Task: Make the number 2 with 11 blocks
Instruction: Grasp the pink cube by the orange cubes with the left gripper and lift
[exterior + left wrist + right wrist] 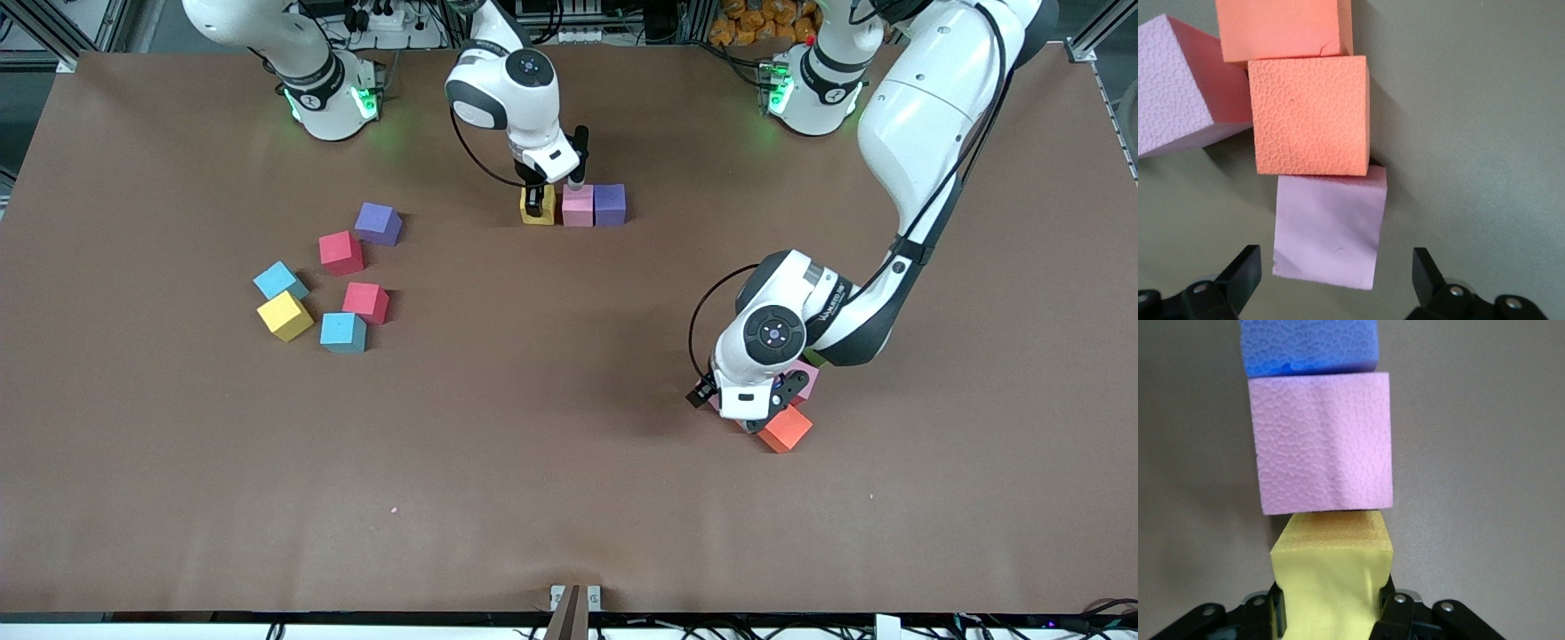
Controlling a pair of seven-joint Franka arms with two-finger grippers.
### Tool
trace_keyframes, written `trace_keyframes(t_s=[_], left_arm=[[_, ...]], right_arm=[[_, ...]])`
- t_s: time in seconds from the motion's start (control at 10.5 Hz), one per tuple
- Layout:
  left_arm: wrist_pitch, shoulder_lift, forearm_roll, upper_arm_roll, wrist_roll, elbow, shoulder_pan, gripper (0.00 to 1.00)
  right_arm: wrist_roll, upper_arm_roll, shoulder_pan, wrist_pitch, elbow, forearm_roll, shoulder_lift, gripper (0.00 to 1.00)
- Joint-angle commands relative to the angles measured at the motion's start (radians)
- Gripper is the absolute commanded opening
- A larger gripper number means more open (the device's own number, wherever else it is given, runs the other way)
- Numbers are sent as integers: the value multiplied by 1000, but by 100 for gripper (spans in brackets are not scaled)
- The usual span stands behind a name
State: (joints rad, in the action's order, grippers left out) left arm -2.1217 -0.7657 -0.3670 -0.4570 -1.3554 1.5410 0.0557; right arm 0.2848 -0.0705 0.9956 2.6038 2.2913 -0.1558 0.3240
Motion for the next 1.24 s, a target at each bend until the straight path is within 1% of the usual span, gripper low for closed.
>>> trace_keyframes(t_s=[0.0, 0.19, 0.29, 0.76, 0.86, 0.96, 1.15], left_arm=[[-26, -17, -41, 1, -1, -2, 1, 100], [-61, -41, -46, 3, 2, -4, 3, 100], [-61, -44, -68, 3, 1, -4, 3, 100], [-63, -55, -86, 3, 8, -7, 1, 100], [-63, -56, -86, 3, 9, -8, 3, 96], [-63, -56, -86, 3, 9, -10, 3, 88], [-63, -55, -86, 3, 18, -12, -2, 69]], right_arm=[[-27, -2, -3, 1, -35, -19, 24, 43], [-27, -2, -3, 2, -41, -19, 36, 43], [-27, -3, -3, 1, -47, -18, 38, 43], [-27, -5, -3, 1, -53, -18, 49, 43], [-27, -5, -3, 1, -58, -18, 50, 45], [-27, -5, -5, 1, -61, -18, 52, 46], [-27, -6, -5, 2, -62, -18, 55, 47]])
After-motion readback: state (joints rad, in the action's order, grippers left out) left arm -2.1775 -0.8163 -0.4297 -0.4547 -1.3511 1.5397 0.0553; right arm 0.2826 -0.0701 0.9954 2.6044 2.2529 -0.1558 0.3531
